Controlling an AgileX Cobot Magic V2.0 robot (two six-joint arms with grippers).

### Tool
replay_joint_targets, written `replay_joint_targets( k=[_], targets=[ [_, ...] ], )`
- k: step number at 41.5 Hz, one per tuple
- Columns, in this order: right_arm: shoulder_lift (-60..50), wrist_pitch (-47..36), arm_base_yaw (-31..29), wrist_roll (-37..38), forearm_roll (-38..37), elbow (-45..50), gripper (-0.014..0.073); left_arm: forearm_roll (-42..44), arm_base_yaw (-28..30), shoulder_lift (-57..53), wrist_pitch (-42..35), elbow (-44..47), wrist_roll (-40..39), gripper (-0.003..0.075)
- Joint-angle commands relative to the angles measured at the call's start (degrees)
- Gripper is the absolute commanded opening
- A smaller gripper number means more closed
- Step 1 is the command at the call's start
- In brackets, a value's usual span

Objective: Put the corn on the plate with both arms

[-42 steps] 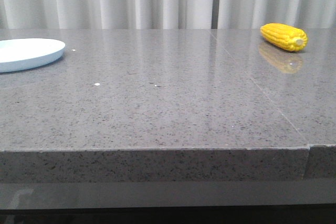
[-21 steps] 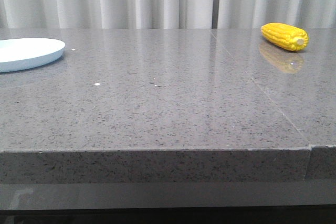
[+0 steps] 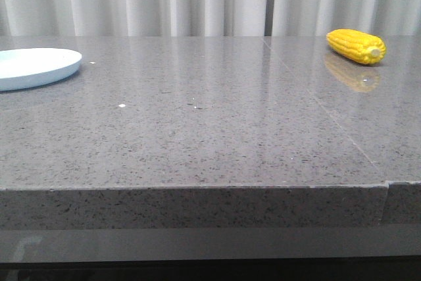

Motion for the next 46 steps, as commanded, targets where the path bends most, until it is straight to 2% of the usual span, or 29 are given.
replay_joint_targets(
  k=[1, 21, 24, 27, 30, 32, 35, 37, 46],
  targets=[
    [3.62, -2.24, -0.28, -0.54, -0.24, -1.95, -0.0068, -0.23, 0.05, 3.66, -1.31, -1.93, -0.51, -0.0020],
    [10.07, -2.31, -0.28, -0.95, -0.23, -1.89, -0.0056, -0.66, 0.05, 10.20, 2.72, -1.46, -0.51, -0.0019],
    [10.07, -2.17, -0.28, -1.95, -0.23, -1.89, 0.0027, -0.44, 0.05, 10.20, 2.99, -1.46, -0.51, 0.0014],
    [10.07, -1.84, -0.25, -3.21, -0.23, -1.89, 0.0176, -0.30, 0.05, 10.20, 3.21, -1.46, -0.51, 0.0109],
    [10.07, -1.42, -0.28, -4.21, -0.23, -1.89, 0.0385, -0.30, 0.05, 10.20, 3.21, -1.46, -0.51, 0.0273],
    [10.07, -1.19, -0.28, -4.21, -0.23, -1.89, 0.0482, -0.30, 0.05, 10.20, 3.21, -1.46, -0.51, 0.0384],
    [10.07, -0.81, -0.28, -4.21, -0.23, -1.89, 0.0592, -0.30, 0.05, 10.20, 3.35, -1.46, -0.51, 0.0494],
    [10.07, -0.88, -0.28, -4.21, -0.23, -1.89, 0.0619, -0.30, 0.05, 10.20, 3.69, -1.46, -0.51, 0.0524],
    [10.07, -1.37, -0.28, -4.16, -0.23, -1.89, 0.0614, 0.00, 0.05, 11.79, 4.58, -2.09, -0.41, 0.0523]
  ],
)
